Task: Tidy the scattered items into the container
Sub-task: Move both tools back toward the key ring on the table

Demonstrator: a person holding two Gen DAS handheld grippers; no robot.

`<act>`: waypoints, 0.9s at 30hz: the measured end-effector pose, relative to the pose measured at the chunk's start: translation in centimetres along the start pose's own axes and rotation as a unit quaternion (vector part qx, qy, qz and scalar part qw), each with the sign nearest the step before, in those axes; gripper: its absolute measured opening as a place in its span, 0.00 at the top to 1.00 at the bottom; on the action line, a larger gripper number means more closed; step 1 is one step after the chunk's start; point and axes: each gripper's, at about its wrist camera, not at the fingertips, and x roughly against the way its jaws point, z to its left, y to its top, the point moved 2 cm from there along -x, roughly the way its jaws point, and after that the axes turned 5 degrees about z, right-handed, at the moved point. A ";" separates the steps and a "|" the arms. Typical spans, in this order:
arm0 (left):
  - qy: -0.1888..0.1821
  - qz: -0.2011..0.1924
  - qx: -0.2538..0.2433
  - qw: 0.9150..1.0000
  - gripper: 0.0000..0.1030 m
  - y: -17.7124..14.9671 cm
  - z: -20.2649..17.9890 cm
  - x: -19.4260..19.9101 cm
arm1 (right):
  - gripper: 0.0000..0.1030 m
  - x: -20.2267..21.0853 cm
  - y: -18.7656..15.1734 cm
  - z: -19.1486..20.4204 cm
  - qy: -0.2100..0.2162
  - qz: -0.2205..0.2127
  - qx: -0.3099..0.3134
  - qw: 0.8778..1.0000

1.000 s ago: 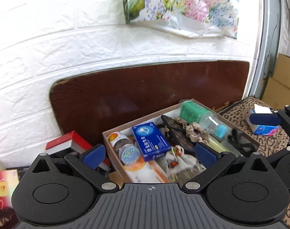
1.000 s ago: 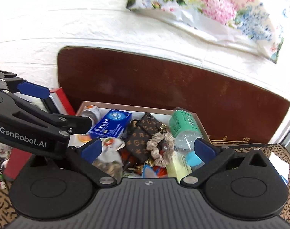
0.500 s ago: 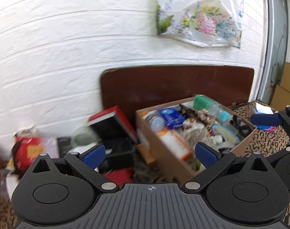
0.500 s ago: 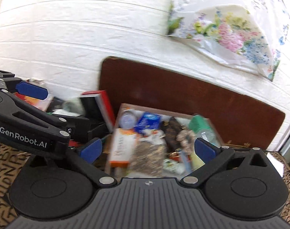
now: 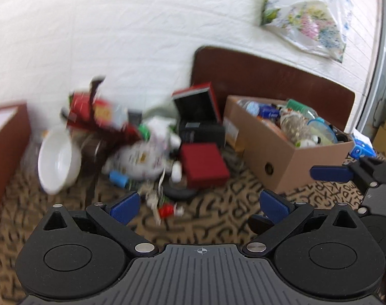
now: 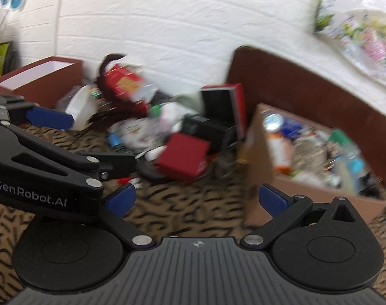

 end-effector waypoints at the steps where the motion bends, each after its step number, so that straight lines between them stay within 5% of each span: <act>1: -0.001 0.004 0.008 1.000 0.00 -0.6 0.6 0.0 | 0.00 -0.2 -0.2 0.6 0.005 0.000 0.001 1.000; 13: 0.020 0.046 0.037 0.998 0.01 -2.3 5.2 -4.1 | 0.00 -4.8 -2.0 4.5 0.028 0.027 0.006 0.999; 23: 0.005 0.079 0.035 0.996 0.22 -0.7 7.2 -9.2 | 0.06 -9.4 -1.8 5.0 0.057 0.053 -0.027 0.997; 27: 0.010 0.085 0.031 0.996 0.23 -0.2 7.6 -11.1 | 0.12 -11.0 -1.5 5.4 0.066 0.059 -0.029 0.996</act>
